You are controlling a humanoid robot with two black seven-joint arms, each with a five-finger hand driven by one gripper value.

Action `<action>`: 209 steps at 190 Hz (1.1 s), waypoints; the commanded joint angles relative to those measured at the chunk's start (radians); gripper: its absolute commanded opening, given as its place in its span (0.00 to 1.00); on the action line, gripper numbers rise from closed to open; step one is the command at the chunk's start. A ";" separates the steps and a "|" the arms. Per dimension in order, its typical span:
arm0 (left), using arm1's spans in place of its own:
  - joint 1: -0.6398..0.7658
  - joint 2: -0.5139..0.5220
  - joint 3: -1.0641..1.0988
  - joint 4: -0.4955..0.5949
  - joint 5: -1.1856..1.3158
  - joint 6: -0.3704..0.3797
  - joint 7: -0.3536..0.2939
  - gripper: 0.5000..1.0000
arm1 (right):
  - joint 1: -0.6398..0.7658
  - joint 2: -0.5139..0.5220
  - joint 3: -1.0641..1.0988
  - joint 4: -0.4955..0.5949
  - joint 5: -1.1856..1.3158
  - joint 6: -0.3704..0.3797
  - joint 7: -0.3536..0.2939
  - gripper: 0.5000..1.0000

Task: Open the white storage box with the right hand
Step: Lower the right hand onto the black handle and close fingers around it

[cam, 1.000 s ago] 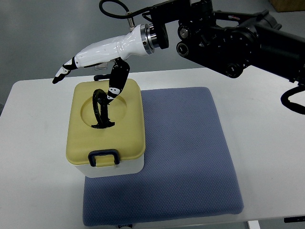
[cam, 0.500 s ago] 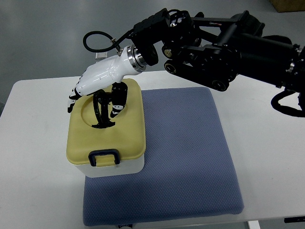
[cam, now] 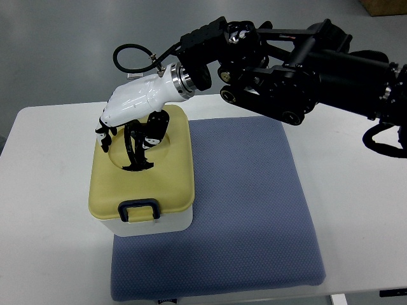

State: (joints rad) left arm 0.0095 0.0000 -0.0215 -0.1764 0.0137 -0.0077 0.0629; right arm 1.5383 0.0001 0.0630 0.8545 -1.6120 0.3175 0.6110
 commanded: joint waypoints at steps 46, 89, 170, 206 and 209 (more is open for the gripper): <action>0.000 0.000 0.000 0.000 0.000 0.000 0.000 1.00 | -0.020 0.000 -0.002 -0.002 -0.012 -0.008 0.000 0.31; 0.000 0.000 0.000 0.000 0.000 0.000 0.000 1.00 | -0.018 0.000 -0.002 -0.002 -0.016 -0.006 0.000 0.08; 0.000 0.000 0.000 0.000 0.000 0.000 0.000 1.00 | -0.017 0.000 0.000 -0.002 -0.014 0.009 0.000 0.00; 0.000 0.000 0.000 0.000 0.000 0.000 0.000 1.00 | -0.004 0.000 0.014 -0.002 -0.003 0.009 0.000 0.00; 0.000 0.000 0.000 0.000 -0.001 0.000 0.000 1.00 | -0.001 0.000 0.015 -0.003 0.000 0.011 0.000 0.00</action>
State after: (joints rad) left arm 0.0092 0.0000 -0.0215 -0.1764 0.0139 -0.0074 0.0629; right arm 1.5276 0.0000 0.0672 0.8528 -1.6242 0.3260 0.6108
